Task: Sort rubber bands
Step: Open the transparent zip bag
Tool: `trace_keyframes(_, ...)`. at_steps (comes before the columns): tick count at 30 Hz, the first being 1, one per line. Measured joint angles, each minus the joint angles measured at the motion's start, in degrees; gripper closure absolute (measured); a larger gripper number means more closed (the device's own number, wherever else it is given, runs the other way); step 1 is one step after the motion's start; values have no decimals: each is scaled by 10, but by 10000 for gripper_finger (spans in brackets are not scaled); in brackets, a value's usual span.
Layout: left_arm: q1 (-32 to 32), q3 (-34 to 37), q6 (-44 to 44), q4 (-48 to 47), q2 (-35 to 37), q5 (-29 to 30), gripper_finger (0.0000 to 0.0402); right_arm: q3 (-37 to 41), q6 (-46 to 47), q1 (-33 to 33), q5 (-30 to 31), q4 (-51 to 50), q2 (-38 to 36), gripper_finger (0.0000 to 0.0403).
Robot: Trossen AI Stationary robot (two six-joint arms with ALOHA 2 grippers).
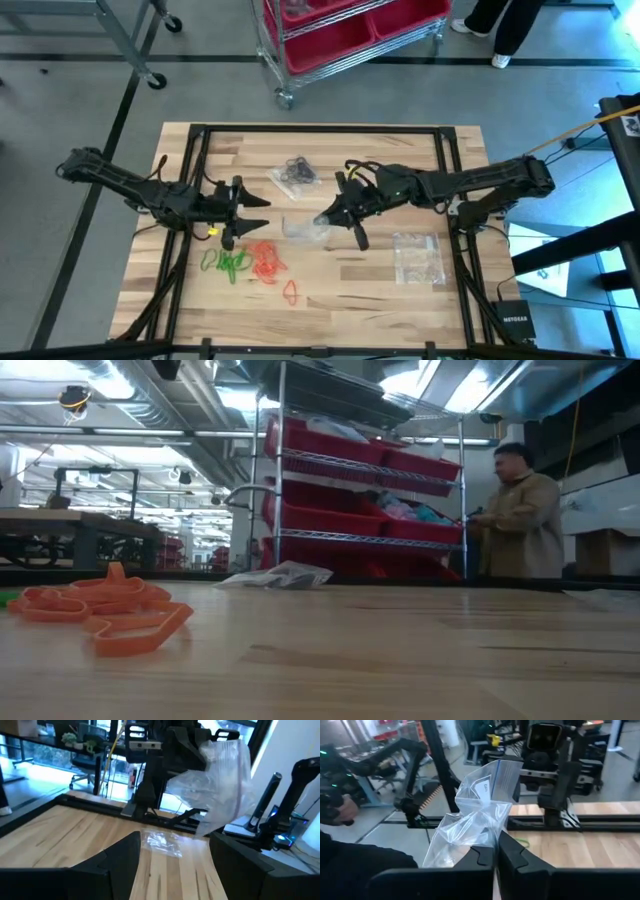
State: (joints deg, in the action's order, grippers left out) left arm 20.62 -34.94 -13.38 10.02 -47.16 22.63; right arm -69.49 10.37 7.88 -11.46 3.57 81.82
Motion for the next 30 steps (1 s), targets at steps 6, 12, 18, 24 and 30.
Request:
trace_keyframes(6,0,0,1,10,-5,0,171,0,2,0,-31,4,0,402)
trace_keyframes(12,0,0,23,120,-50,-58,171,0,29,0,-125,74,6,402)
trace_keyframes(18,0,0,47,221,-89,-100,171,0,71,-9,-184,128,5,402)
trace_keyframes(24,-1,0,61,278,-118,-107,171,0,87,-16,-192,132,10,402)
trace_keyframes(30,-1,0,60,298,-139,-107,171,0,95,-16,-201,170,39,402)
